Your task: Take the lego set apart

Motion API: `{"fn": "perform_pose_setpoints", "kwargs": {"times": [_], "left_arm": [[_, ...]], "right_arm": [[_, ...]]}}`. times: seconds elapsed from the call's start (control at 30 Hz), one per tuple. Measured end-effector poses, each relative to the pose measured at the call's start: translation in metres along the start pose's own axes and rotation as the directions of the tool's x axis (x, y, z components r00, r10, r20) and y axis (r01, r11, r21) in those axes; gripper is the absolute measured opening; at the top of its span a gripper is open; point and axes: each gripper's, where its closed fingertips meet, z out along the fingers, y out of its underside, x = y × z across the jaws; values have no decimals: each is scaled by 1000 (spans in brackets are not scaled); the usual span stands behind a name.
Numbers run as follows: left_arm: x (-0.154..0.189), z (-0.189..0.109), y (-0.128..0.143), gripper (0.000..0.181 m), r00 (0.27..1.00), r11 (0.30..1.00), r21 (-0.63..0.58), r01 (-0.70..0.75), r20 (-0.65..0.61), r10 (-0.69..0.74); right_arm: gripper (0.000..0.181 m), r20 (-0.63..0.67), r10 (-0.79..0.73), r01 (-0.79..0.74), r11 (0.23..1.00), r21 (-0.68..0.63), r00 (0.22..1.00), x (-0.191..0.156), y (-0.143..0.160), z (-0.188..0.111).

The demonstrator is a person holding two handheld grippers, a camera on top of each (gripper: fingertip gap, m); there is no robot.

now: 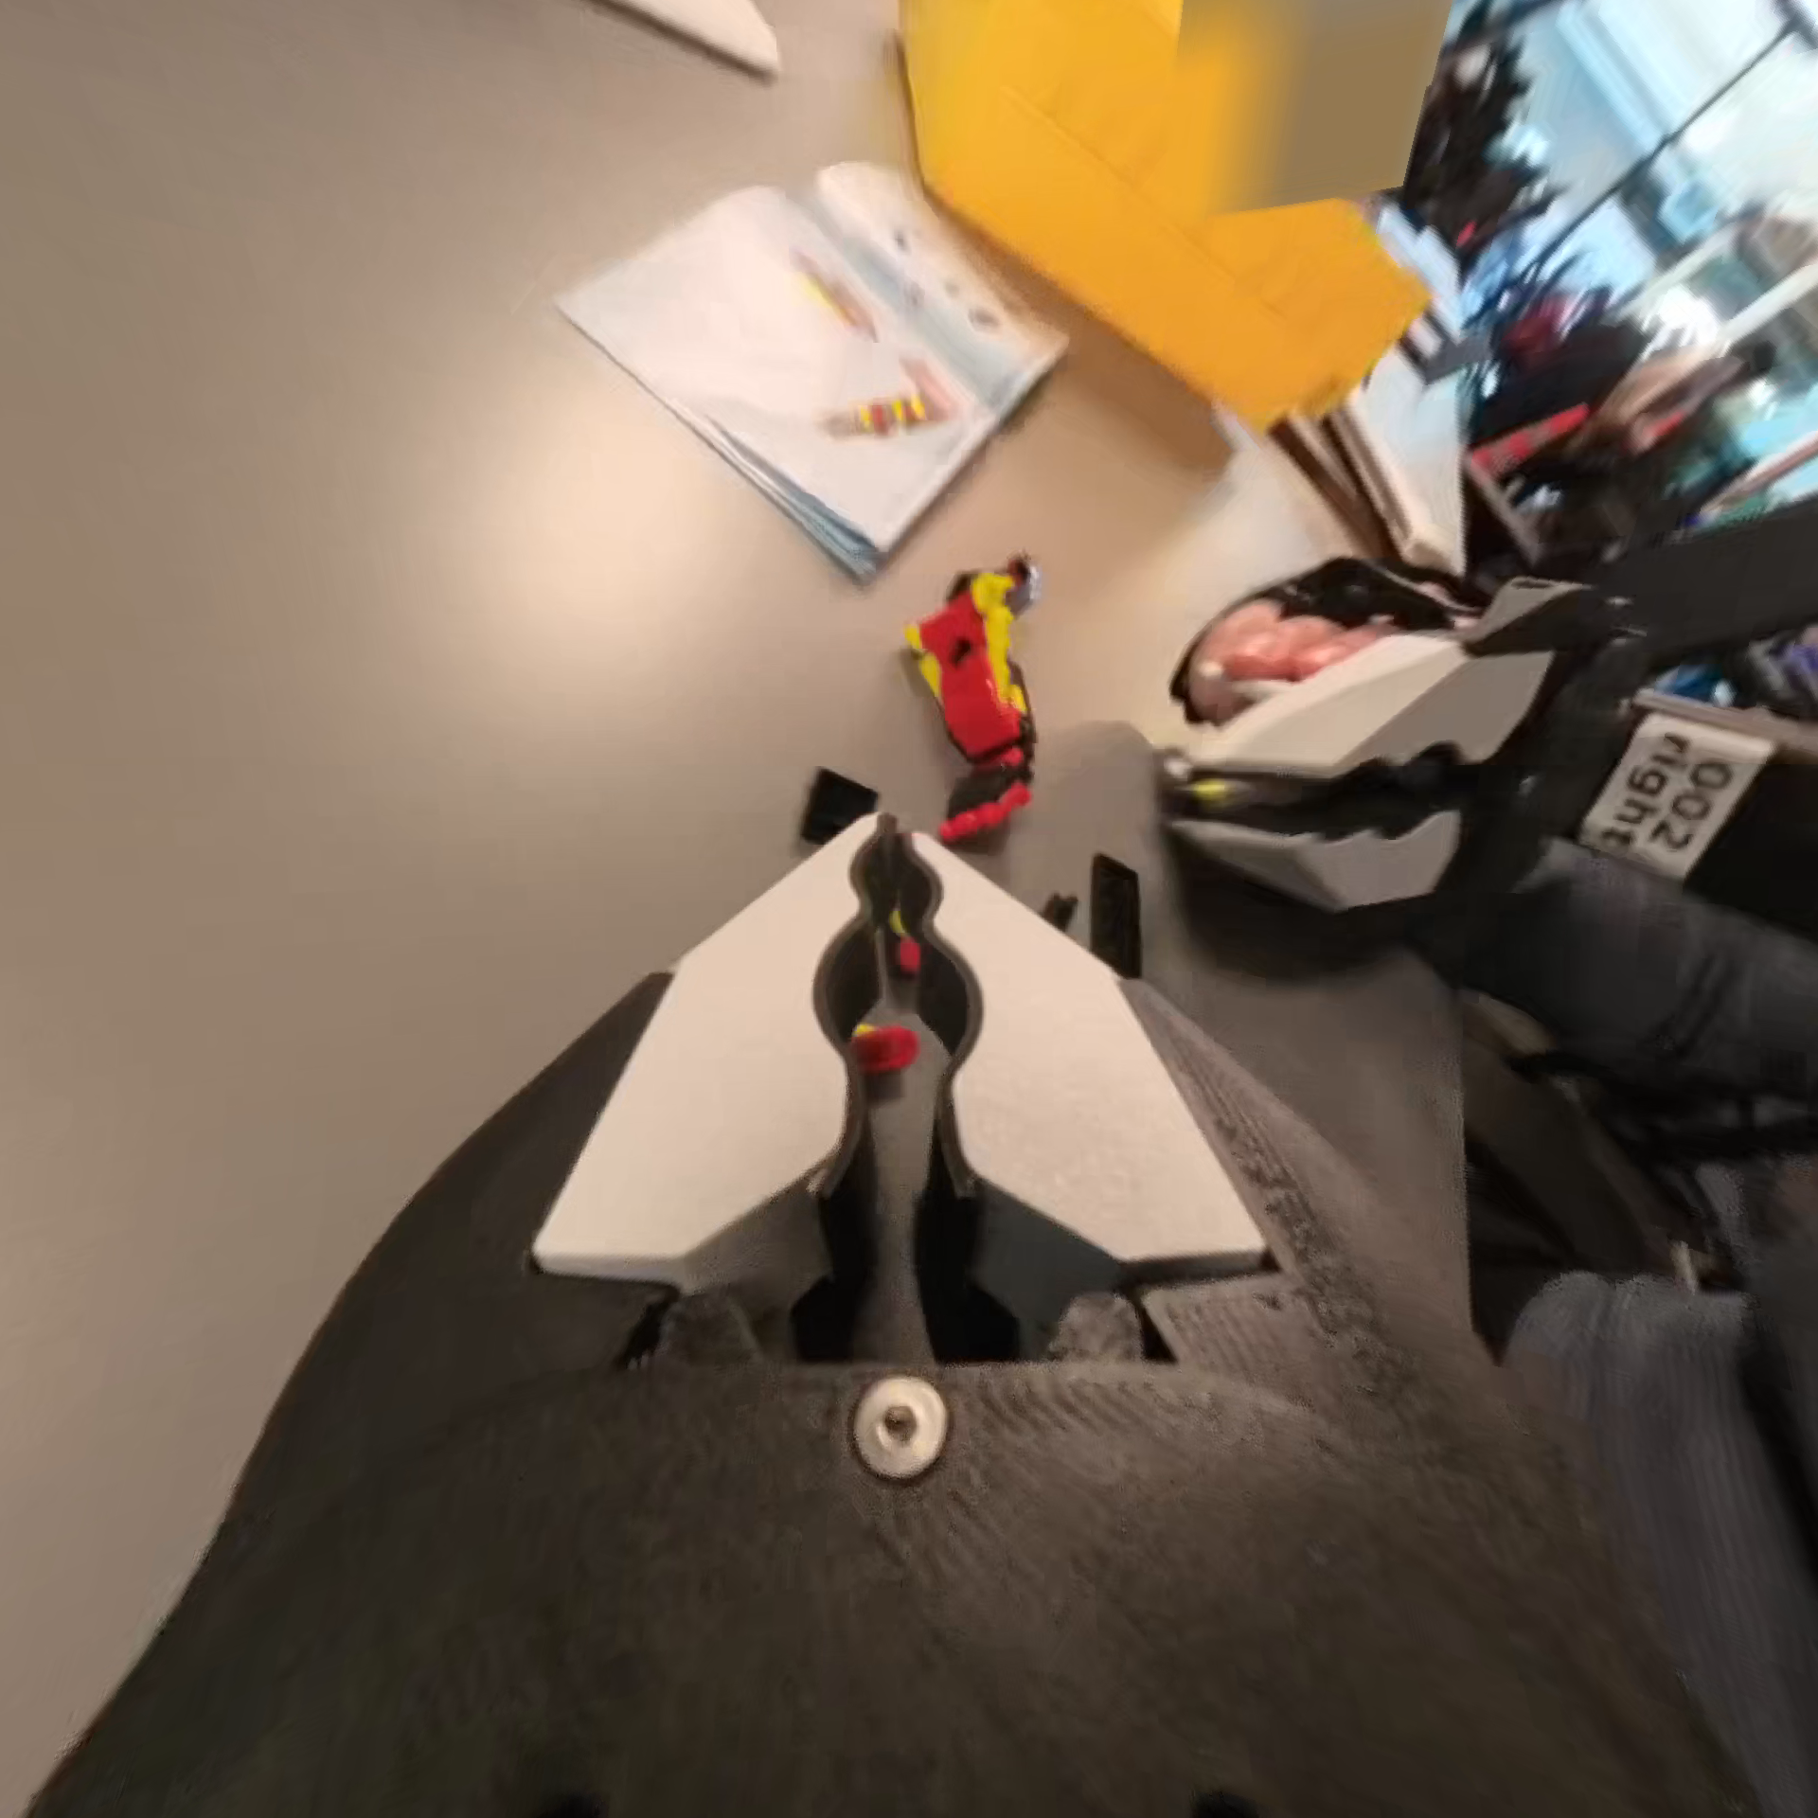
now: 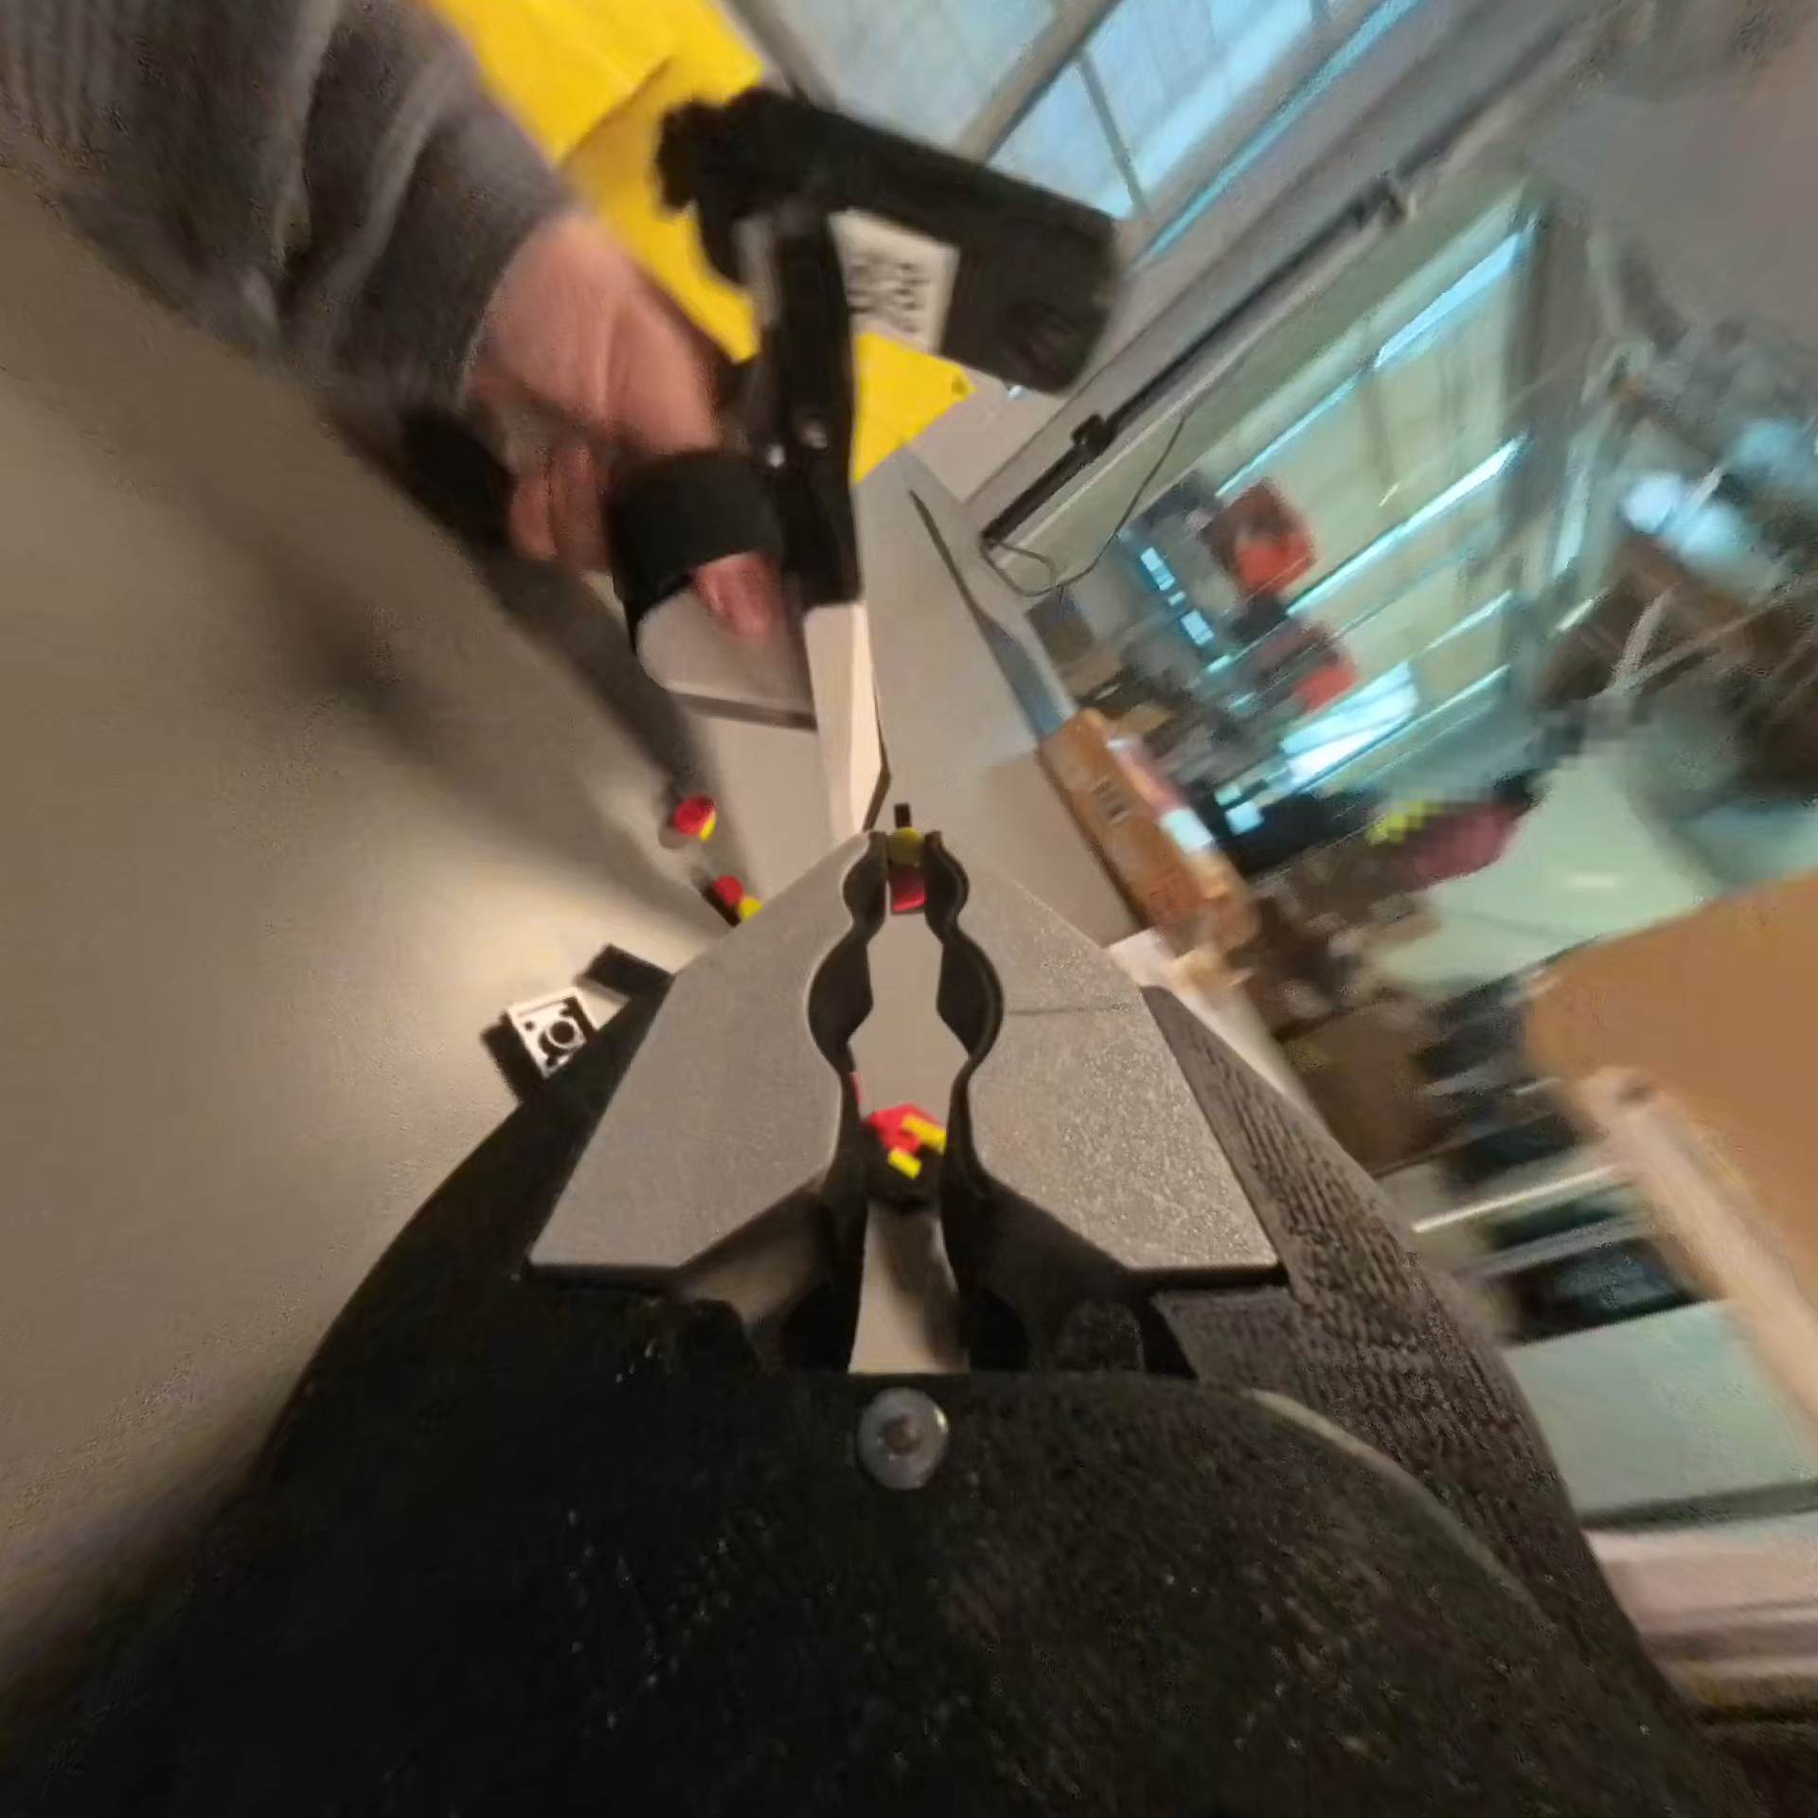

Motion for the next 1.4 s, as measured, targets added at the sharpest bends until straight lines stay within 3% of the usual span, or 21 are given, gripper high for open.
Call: {"fn": "perform_pose_setpoints", "kwargs": {"times": [0.03, 0.1, 0.17, 0.23, 0.4, 0.53, 0.77, 1.2, 1.4], "left_arm": [[-3, -9, -7, 0, 999, 998, 46, 40, -34, -38], [0, -18, -15, 0, 983, 986, 103, 133, -139, -118], [12, -19, -18, 0, 970, 984, 115, 135, -219, -108], [31, -16, -21, 0, 944, 983, 123, 137, -318, -92], [50, -4, -13, 13, 912, 991, 56, 125, -399, -93], [50, -1, -8, 0, 913, 992, 25, 124, -394, -104], [54, -6, -8, 4, 851, 976, -31, 215, -485, -203], [60, -8, -8, 0, 861, 988, -4, 155, -490, -137], [61, -12, -13, 6, 827, 979, -4, 204, -535, -174]], "right_arm": [[5, 11, 105, -105, 994, 4, 994, 5, 3, -5], [5, 3, 136, -135, 990, -42, 991, 10, 18, -9], [5, 28, 177, -175, 983, -51, 984, 10, 20, -6], [5, 27, 140, -139, 989, -59, 990, 7, 19, -2], [5, 40, 82, -80, 995, -57, 996, -2, 13, 3], [5, 49, 68, -66, 996, -53, 996, -5, 11, 5], [5, 57, 73, -71, 997, -31, 996, -6, 8, 4], [5, 48, 98, -99, 995, 20, 994, -1, 1, 1], [5, 44, 99, -100, 995, 29, 994, 0, -1, 0]]}}
